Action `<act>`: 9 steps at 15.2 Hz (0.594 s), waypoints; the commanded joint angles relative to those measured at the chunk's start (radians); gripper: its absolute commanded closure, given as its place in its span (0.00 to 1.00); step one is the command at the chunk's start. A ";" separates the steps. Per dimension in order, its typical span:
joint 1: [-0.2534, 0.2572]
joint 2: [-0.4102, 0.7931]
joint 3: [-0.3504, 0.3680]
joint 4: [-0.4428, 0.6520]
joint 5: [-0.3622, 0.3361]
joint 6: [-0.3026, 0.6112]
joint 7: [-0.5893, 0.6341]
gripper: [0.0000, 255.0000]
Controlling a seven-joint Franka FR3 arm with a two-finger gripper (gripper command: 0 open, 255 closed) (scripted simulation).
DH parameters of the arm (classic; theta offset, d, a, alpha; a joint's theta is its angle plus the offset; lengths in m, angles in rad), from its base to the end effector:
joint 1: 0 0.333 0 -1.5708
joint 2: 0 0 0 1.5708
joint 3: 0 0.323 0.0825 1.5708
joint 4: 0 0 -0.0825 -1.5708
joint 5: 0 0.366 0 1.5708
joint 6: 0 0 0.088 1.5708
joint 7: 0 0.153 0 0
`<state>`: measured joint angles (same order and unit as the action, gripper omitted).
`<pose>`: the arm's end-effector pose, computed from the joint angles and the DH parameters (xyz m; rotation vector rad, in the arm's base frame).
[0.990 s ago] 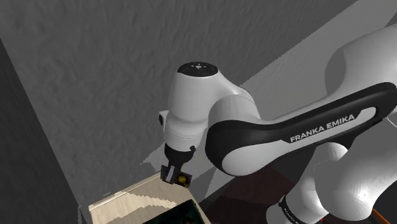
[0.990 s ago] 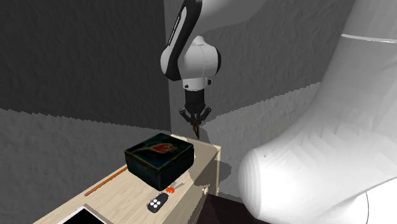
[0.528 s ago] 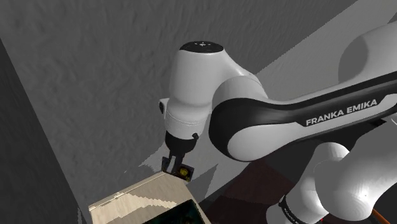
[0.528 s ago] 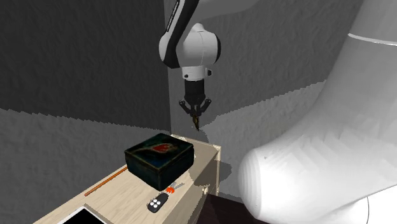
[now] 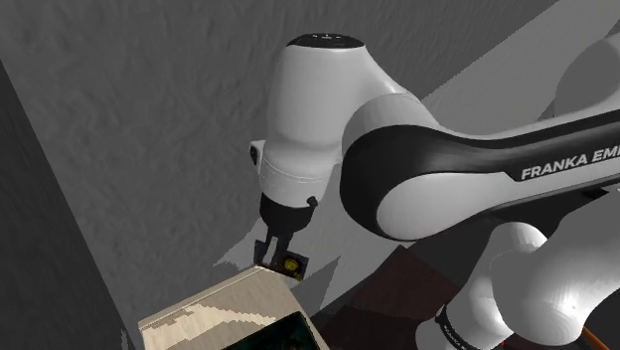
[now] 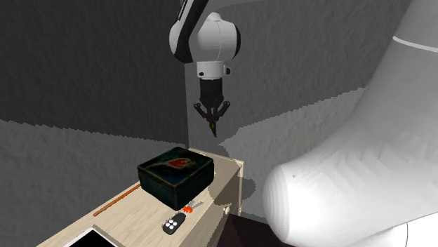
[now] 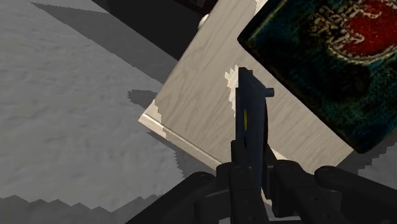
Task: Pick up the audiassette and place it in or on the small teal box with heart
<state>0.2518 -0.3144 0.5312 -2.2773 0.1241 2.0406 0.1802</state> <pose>0.3083 0.3330 0.4354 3.0093 0.8167 0.0888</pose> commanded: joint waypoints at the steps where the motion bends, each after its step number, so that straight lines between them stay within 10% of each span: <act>1: 0.021 -0.014 0.027 -0.001 0.014 -0.010 0.040 1.00; 9: 0.098 -0.033 0.160 0.017 0.057 -0.032 0.229 1.00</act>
<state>0.3409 -0.3509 0.6713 -2.2734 0.1786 2.0164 0.3786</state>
